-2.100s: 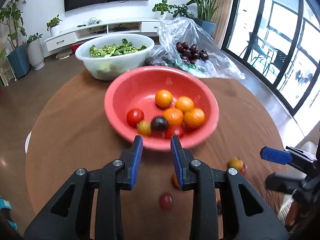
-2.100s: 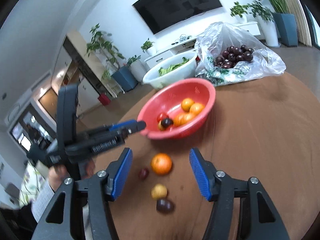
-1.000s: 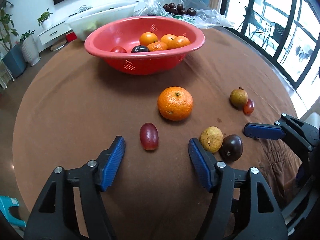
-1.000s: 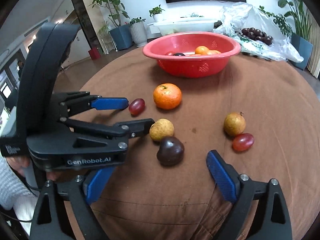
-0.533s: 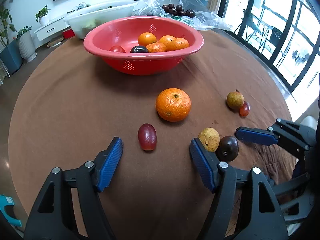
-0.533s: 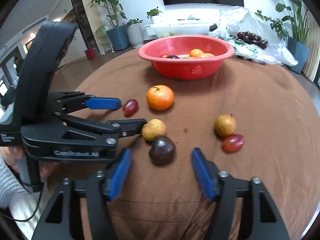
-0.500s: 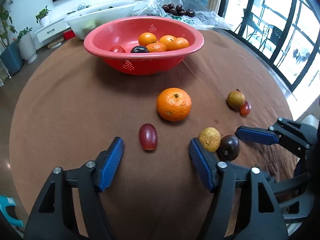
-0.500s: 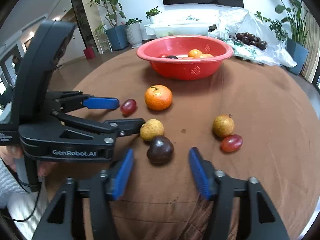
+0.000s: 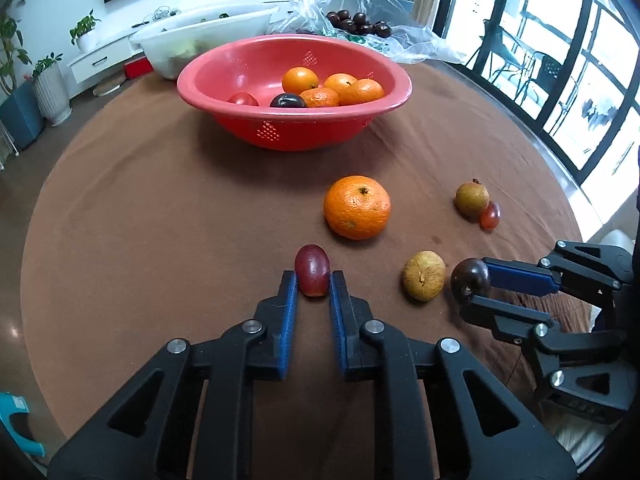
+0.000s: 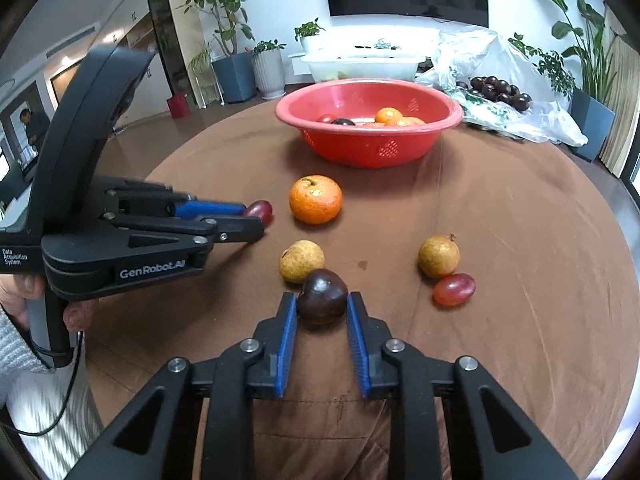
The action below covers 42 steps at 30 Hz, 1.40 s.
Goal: Organize fruits
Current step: 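Grasp a red grape with the left tool while the right tool grasps a dark plum, then carry the grape and plum over the red bowl and open both tools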
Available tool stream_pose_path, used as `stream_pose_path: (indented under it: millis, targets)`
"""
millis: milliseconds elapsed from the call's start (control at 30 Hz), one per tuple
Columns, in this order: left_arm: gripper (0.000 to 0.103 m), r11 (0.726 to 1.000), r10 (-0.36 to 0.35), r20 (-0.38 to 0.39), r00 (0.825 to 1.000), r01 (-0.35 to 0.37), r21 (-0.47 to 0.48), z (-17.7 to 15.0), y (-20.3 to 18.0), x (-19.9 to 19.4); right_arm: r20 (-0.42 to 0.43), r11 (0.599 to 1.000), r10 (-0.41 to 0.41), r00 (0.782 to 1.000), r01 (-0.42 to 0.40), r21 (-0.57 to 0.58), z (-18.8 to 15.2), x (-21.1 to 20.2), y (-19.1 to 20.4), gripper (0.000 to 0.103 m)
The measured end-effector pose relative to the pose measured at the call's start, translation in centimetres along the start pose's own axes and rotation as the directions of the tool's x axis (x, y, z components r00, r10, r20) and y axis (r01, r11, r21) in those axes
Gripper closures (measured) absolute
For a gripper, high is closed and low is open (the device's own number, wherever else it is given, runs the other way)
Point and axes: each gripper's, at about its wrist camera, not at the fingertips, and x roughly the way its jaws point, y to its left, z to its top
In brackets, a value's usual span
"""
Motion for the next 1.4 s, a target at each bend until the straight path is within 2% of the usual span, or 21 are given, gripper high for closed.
stream_pose_path:
  millis: [200,633,767,967,1133,1400]
  targets:
    - [0.088,1.0,-0.013,0.007,1.0,0.013,0.001,0.0,-0.2,-0.4,0.023,0.998,0.036,0.999,-0.037,0.058,0.2,-0.6,-1.1,0.075]
    - [0.088,0.989,-0.097,0.095,0.991,0.107,-0.102,1.7,1.7,-3.4,0.101,0.979,0.117,0.988,-0.132,0.157,2.1,-2.5,-3.1,0.075]
    - [0.088,0.987,-0.101,0.135,0.986,0.116,-0.11,3.1,2.5,-4.6,0.128,0.976,0.122,0.984,-0.142,0.165,3.9,-2.8,-3.9,0.075]
    - [0.088,0.99,-0.084,0.154,0.984,0.1,-0.097,6.0,3.6,-4.8,0.153,0.979,0.124,0.98,-0.146,0.143,7.9,-2.4,-4.7,0.075]
    - [0.088,0.99,-0.091,0.159,0.983,0.106,-0.092,9.0,4.4,-3.7,0.149,0.984,0.117,0.982,-0.136,0.119,10.9,-0.6,-4.8,0.075]
    - [0.088,0.994,-0.083,0.129,0.988,0.091,-0.062,13.3,5.0,0.1,0.105,0.984,0.13,0.986,-0.141,0.112,14.8,3.6,-5.7,0.075]
